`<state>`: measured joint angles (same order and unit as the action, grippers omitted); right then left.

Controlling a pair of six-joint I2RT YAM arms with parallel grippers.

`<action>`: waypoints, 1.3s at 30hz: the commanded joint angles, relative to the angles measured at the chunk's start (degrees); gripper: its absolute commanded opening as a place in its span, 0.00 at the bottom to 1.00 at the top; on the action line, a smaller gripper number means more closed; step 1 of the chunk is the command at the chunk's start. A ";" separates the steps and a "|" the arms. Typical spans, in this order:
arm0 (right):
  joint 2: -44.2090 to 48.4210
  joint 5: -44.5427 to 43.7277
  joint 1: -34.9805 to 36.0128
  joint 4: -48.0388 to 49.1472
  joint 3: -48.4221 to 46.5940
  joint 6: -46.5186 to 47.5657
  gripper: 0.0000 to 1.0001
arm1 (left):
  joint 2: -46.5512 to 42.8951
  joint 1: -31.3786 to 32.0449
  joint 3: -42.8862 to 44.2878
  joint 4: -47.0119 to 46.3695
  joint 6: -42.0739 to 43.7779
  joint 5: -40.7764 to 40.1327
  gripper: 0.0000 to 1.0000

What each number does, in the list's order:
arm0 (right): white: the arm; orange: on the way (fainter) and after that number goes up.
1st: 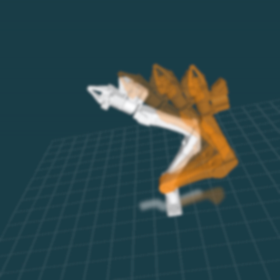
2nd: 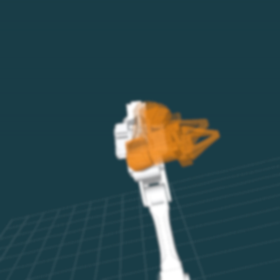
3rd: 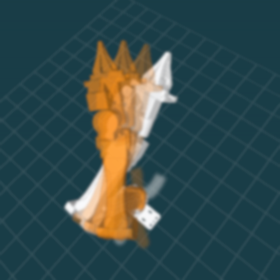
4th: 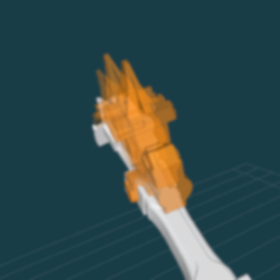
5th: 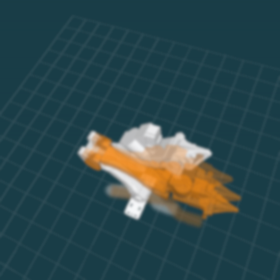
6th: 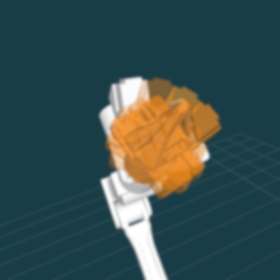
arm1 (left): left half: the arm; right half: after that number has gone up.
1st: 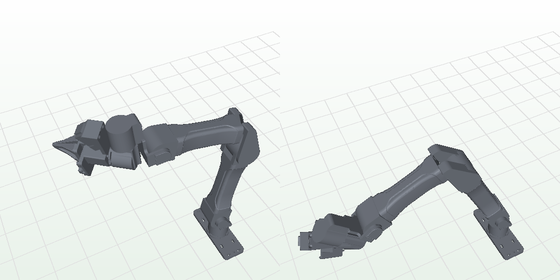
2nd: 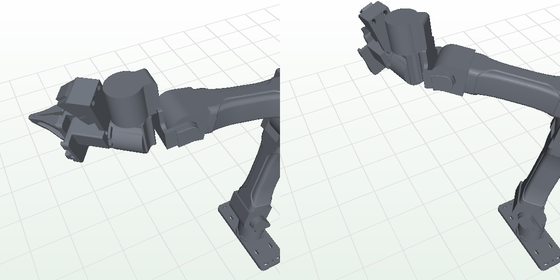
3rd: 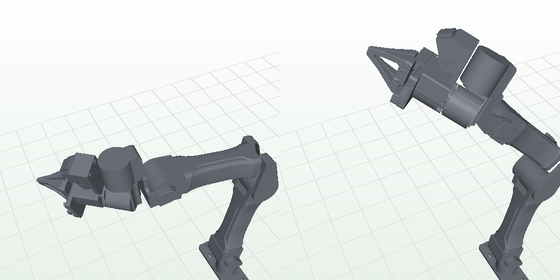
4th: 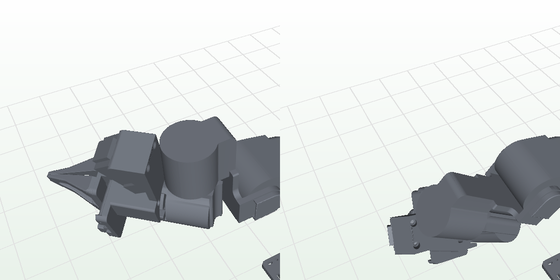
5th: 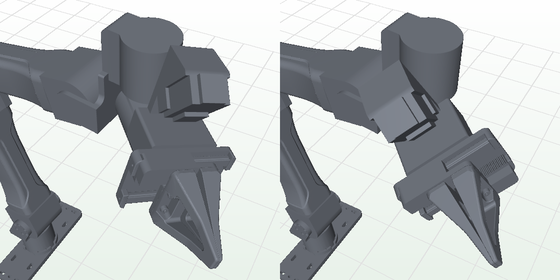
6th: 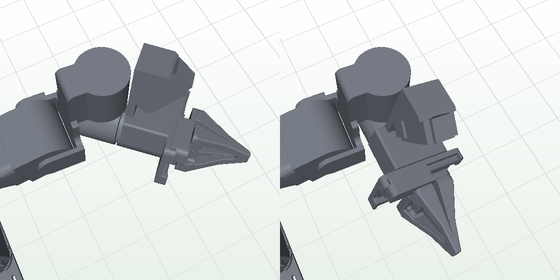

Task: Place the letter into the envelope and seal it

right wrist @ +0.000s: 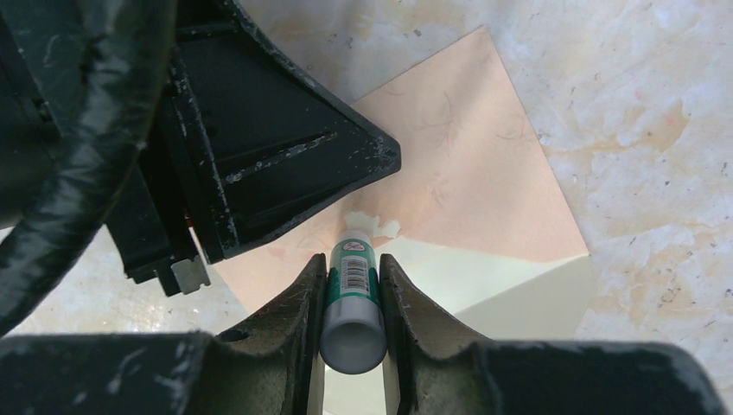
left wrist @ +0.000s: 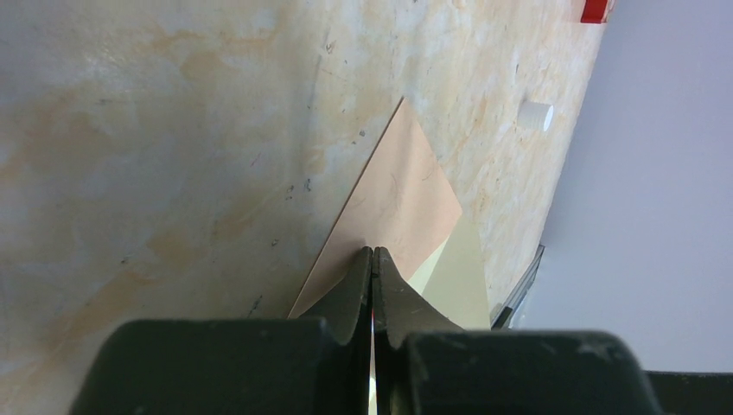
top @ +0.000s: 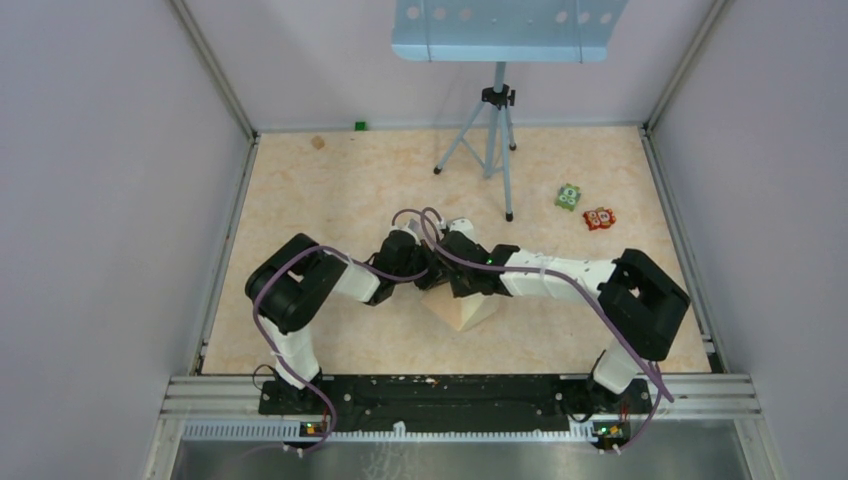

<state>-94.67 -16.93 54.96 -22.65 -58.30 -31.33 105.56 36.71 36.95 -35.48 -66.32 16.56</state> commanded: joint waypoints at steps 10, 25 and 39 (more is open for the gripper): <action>-1.11 -5.12 -4.03 -0.97 -1.27 0.81 0.00 | 3.21 -0.90 -1.05 7.88 3.40 -5.04 0.00; -1.26 -5.31 -6.09 0.41 -1.44 1.20 0.00 | 3.83 -0.90 -0.87 7.73 2.96 -4.61 0.00; -3.51 -6.15 -7.06 0.22 -2.94 1.94 0.00 | 3.70 -0.86 -1.11 7.76 2.60 -4.60 0.00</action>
<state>-96.51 -20.43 49.52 -22.41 -60.14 -30.09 106.28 36.21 37.28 -36.34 -66.15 16.78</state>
